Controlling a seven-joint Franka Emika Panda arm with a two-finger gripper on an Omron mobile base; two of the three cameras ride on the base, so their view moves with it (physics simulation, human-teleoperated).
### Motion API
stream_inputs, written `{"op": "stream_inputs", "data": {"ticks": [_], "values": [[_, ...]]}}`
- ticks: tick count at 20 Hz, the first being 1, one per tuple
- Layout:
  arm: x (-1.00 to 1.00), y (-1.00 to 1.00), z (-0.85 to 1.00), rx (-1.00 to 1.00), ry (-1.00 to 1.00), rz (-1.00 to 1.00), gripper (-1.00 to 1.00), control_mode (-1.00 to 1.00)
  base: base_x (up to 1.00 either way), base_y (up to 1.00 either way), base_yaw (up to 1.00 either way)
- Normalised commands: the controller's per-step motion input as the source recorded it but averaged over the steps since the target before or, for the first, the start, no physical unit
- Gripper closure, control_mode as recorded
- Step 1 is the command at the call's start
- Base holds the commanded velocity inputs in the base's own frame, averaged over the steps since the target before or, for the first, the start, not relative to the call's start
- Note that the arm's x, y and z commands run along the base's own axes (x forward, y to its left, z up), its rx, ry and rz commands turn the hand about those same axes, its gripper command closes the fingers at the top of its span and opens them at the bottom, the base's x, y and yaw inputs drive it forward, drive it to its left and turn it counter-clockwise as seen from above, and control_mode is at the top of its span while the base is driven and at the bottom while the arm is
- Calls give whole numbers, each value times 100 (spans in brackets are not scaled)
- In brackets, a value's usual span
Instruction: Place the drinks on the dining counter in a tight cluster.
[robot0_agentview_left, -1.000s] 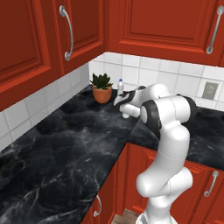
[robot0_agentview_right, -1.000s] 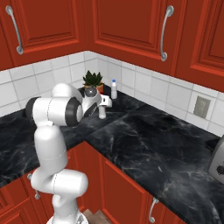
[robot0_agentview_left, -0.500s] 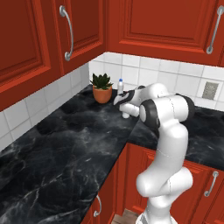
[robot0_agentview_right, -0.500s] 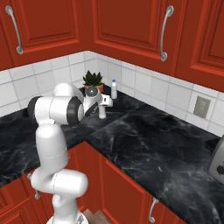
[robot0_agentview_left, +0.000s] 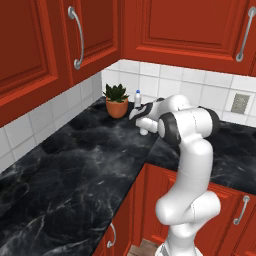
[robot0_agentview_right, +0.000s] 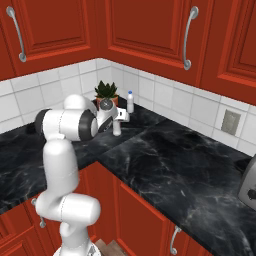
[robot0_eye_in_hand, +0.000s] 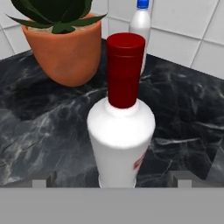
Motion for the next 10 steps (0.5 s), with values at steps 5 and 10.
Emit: {"op": "stream_inputs", "data": {"ticks": [5,10], "values": [[9,-2,-6,0,0,0,-100,-100,0,0,0],[10,0,-7,0,0,0,-100,-100,0,0,0]]}}
